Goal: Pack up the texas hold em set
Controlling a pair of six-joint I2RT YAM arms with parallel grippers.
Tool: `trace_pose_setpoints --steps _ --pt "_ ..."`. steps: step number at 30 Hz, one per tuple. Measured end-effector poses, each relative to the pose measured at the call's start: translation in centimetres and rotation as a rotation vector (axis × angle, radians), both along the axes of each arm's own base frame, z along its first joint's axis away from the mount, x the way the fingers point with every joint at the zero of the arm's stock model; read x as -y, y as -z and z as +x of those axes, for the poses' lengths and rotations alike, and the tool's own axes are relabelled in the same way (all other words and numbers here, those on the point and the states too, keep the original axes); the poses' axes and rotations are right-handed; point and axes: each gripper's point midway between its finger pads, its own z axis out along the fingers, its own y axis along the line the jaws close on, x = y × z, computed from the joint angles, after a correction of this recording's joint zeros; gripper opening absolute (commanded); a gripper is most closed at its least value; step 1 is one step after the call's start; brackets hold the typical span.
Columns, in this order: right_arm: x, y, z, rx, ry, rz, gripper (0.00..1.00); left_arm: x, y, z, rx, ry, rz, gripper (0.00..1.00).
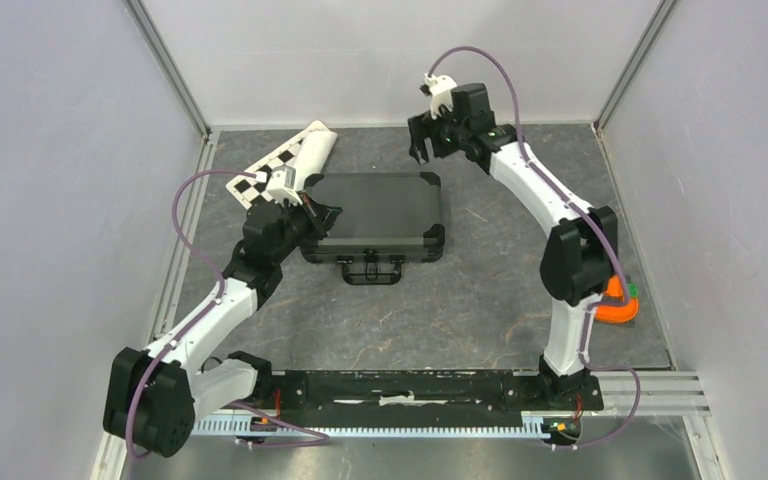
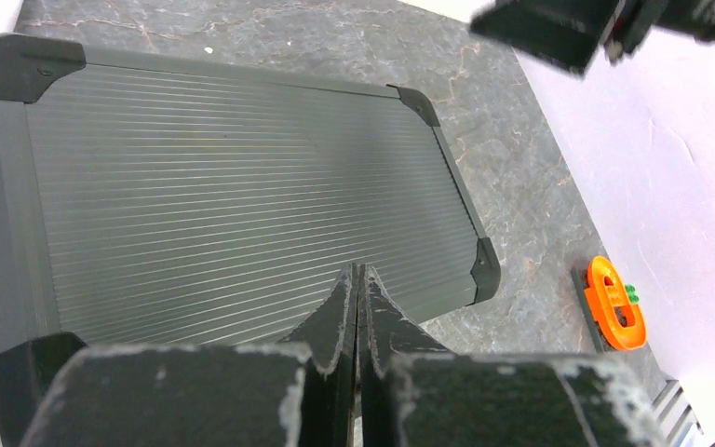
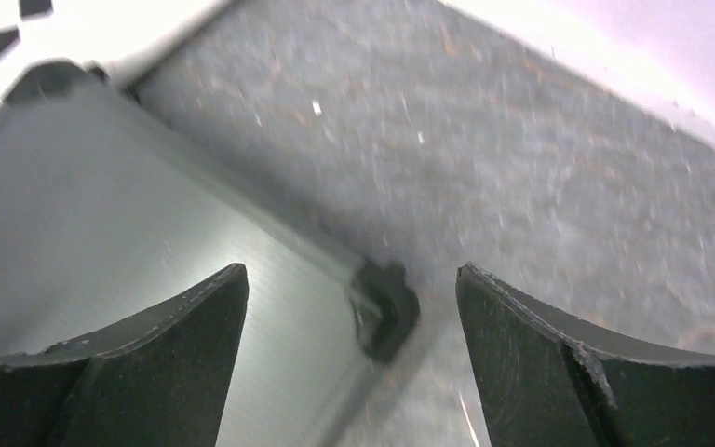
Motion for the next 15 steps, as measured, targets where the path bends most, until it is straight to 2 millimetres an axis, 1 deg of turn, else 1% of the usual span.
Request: trace_pose_setpoints --steps 2,3,4,6,10,11,13,15 --pt "-2.0 -1.1 1.8 0.035 0.001 0.049 0.88 0.0 0.2 0.0 -0.005 0.0 0.002 0.02" --pt "-3.1 -1.1 2.7 0.045 0.005 0.077 0.88 0.0 0.2 0.0 -0.004 0.0 0.001 0.02" --pt "-3.8 -0.9 3.1 0.046 0.008 0.096 0.87 0.0 0.1 0.0 -0.003 0.0 0.001 0.02" --pt "-5.3 0.7 3.8 0.023 0.023 0.138 0.85 0.0 0.2 0.1 -0.004 0.0 0.001 0.02" --pt "-7.7 5.5 4.8 -0.065 0.067 0.21 0.84 0.1 0.7 0.2 -0.019 0.0 0.006 0.02" --pt "-8.1 6.2 5.1 -0.08 0.075 0.221 0.84 0.1 0.9 0.2 -0.023 0.0 0.008 0.02" --pt "-9.4 8.0 6.3 -0.108 0.091 0.248 0.84 0.1 1.0 0.2 -0.027 0.0 0.009 0.02" --pt "-10.6 9.1 7.5 -0.118 0.101 0.273 0.84 0.1 0.8 0.2 -0.022 0.0 0.008 0.02"
